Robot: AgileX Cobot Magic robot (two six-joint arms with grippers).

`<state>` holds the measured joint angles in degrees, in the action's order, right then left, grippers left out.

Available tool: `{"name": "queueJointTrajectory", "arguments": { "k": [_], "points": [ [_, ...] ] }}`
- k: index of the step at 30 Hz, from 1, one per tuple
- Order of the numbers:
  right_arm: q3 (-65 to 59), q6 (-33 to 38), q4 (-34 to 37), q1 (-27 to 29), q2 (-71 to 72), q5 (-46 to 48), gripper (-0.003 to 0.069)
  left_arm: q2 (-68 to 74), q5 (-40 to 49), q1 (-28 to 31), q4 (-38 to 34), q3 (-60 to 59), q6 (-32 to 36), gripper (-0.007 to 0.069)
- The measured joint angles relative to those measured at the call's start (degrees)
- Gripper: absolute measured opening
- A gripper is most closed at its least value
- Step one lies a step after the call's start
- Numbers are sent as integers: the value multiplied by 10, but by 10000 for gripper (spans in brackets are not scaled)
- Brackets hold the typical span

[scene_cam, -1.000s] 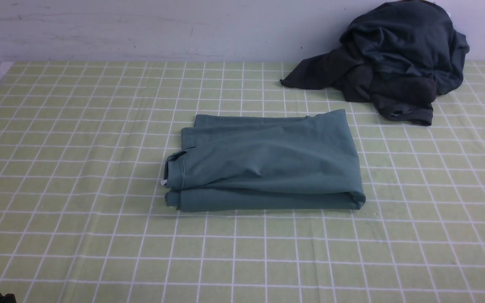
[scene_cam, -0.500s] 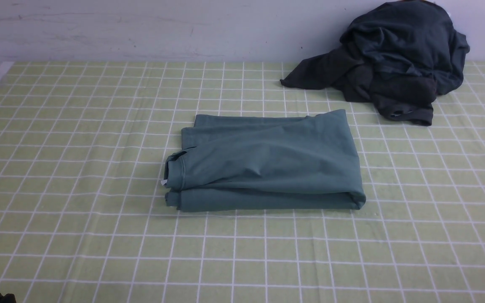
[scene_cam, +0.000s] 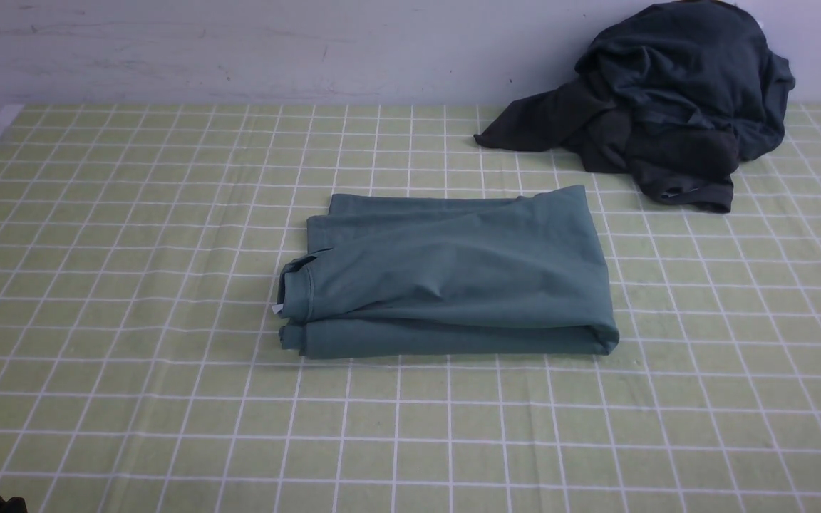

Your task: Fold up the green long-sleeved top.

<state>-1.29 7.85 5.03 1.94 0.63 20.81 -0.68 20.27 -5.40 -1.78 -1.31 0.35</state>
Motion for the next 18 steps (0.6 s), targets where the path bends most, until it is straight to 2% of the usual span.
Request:
{"name": "queueJointTrajectory", "arguments": {
  "k": [18],
  "points": [
    [0, 0, 0, 0, 0, 0, -14, 0, 0, 0, 0, 0, 0, 51]
  ]
}}
